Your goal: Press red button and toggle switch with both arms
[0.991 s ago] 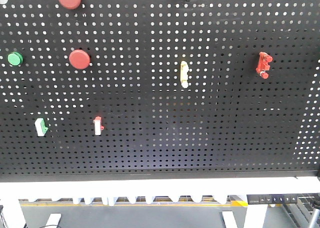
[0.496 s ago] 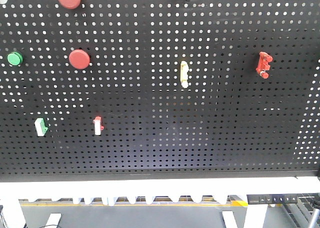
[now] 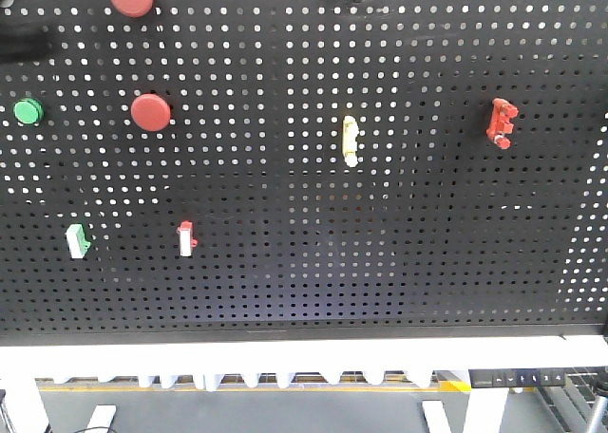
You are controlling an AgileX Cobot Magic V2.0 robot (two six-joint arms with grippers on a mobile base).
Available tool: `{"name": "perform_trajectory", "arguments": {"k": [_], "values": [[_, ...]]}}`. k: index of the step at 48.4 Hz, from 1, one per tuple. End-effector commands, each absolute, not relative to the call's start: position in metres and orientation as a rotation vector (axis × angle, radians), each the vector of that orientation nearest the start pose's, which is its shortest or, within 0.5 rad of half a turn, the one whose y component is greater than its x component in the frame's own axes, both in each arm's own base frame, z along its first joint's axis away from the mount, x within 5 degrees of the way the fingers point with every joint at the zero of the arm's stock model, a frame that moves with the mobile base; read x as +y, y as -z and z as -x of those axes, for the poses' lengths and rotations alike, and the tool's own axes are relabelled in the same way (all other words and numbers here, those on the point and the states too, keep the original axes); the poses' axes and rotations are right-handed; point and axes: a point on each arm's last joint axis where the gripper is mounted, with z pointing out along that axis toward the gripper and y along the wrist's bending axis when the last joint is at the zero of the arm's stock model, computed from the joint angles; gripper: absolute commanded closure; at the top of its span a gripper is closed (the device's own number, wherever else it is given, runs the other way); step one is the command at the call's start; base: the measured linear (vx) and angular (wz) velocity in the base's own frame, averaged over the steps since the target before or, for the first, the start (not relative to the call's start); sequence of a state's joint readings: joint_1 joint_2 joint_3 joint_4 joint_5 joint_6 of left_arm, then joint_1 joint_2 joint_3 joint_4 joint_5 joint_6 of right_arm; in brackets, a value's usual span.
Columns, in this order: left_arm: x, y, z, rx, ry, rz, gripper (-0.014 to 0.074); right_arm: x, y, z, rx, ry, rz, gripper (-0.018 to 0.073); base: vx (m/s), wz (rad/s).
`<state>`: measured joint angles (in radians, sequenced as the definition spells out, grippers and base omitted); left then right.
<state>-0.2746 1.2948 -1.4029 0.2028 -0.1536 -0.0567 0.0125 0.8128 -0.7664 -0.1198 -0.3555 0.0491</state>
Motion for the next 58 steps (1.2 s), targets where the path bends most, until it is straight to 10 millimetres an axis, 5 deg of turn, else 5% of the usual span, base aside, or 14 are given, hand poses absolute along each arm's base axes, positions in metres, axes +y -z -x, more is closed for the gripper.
{"name": "perform_trajectory", "arguments": {"k": [1, 12, 32, 47, 58], "values": [[-0.089, -0.533, -0.284, 1.095, 0.170, -0.265, 0.0594, 0.006, -0.439, -0.163, 1.073, 0.023, 0.084, 0.0559, 0.00, 0.00], [-0.101, -0.532, -0.324, 1.141, 0.164, -0.265, 0.0594, 0.006, -0.439, -0.163, 1.073, 0.023, 0.084, 0.0559, 0.00, 0.00], [-0.115, -0.518, -0.348, 1.179, 0.178, -0.283, 0.0594, 0.006, -0.439, -0.163, 1.074, 0.040, 0.094, 0.0559, 0.00, 0.00], [-0.112, -0.548, -0.293, 1.133, 0.216, -0.292, 0.0594, 0.006, -0.439, -0.163, 1.079, 0.038, 0.091, 0.0559, 0.00, 0.00], [-0.098, -0.527, -0.251, 1.080, 0.223, -0.307, 0.0594, 0.005, -0.431, -0.169, 1.157, 0.044, 0.091, 0.0559, 0.00, 0.00]]}}
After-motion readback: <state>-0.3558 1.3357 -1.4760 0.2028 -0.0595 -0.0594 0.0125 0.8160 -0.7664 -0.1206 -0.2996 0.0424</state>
